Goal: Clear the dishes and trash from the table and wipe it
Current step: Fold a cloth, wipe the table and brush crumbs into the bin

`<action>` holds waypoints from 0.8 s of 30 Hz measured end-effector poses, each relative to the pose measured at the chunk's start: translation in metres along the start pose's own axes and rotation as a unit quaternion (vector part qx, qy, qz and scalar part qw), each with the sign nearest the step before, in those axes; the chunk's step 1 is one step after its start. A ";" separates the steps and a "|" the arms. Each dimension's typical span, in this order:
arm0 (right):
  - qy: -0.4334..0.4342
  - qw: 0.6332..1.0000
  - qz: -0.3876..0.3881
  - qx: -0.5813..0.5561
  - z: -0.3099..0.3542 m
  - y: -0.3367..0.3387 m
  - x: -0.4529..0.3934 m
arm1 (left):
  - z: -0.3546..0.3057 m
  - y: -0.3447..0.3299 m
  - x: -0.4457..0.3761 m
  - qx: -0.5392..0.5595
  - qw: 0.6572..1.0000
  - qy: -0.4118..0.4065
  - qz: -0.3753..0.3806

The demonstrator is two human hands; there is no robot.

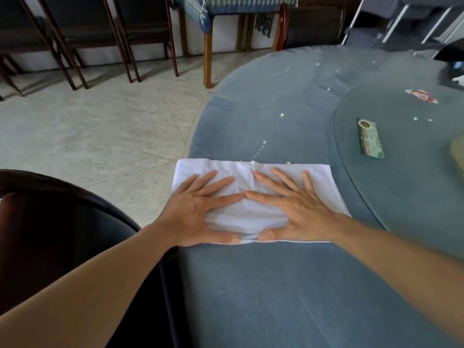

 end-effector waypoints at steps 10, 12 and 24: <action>-0.090 0.995 -0.020 -0.037 -0.018 0.019 -0.079 | 0.087 0.032 -0.092 -0.046 0.993 -0.095 0.053; -0.107 0.993 -0.018 -0.036 -0.024 0.022 -0.093 | 0.099 0.037 -0.110 -0.043 0.991 -0.116 0.058; -0.154 0.987 -0.018 -0.038 -0.048 0.036 -0.152 | 0.153 0.053 -0.178 -0.032 0.982 -0.176 0.054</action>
Point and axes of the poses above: each hand's wrist, its own x-axis away from the middle knuckle, its own y-axis out of the back of the hand, z = x × y, the point moved 4 cm from there along -x, towards the middle knuckle, and after that the axes turned 8 degrees about -y, right-handed, at the moved point
